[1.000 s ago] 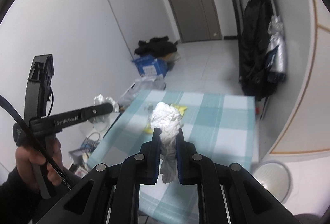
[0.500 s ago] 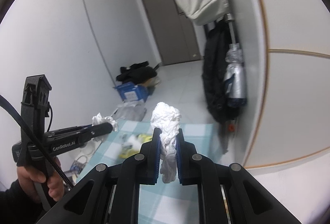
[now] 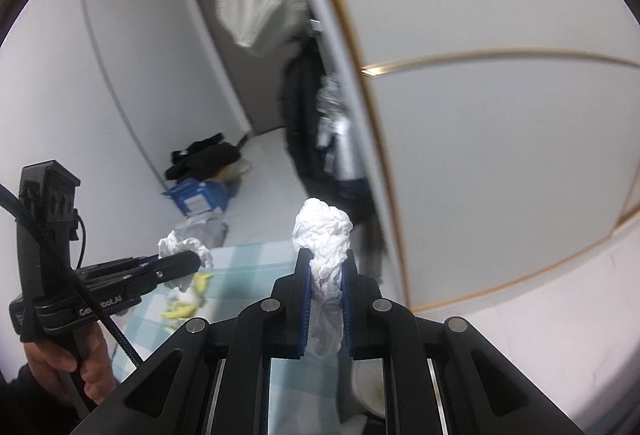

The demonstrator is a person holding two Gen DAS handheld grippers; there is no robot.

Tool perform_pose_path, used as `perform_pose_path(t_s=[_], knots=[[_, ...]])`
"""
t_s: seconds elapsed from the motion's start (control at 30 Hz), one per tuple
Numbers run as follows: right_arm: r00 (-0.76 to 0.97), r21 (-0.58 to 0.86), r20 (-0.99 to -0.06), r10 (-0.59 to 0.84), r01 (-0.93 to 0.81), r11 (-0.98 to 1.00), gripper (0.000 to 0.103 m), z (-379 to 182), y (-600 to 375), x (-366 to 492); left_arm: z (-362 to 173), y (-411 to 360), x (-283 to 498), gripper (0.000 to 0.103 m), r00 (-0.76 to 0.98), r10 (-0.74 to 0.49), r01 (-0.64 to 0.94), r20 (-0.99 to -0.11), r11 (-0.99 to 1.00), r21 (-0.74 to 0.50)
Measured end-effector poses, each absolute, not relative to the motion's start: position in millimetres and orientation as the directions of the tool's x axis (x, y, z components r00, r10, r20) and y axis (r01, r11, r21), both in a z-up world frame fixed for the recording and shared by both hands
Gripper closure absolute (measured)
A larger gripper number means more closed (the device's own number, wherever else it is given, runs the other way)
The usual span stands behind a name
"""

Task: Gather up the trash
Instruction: 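Carry both white tissues in both tools over the white bin, then open both tools to drop the tissues into the bin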

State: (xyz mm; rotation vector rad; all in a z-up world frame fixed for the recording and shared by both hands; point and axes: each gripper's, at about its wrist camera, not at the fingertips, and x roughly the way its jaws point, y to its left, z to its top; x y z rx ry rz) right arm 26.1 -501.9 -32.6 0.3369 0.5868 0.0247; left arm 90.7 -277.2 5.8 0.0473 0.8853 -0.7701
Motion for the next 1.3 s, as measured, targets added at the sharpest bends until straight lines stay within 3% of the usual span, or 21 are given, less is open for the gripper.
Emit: perform_pose_path(t_s=[0.27,0.6,1.0,1.3], knots=[[0.771,0.368,-0.629,0.102,0.179,0.912,0.091,-88.4,-552.2,33.4,-43.5,-335.3,94.8,0.095,0.281,-0.544,0.677,-0.79,0.696,-0.239],[0.642,0.431,-0.749,0.162,0.286,0.856,0.091,-182.9,-584.8,53.4,-112.6,-379.3,109.5,0.096,0.062,-0.488,0.68,-0.871,0.66,-0.321],[0.531,0.531,-0.788,0.313,0.328,0.781,0.09,-276.8,-588.2,72.0,-182.3,-418.3,117.2,0.096,-0.174,-0.338,0.639,-0.925,0.676,-0.367],[0.432,0.537,-0.822,0.372,0.368,0.759,0.088,-330.6,-578.4,80.8,-207.2,-424.1,117.9,0.095,-0.221,-0.25,0.594,-0.943,0.732,-0.333]])
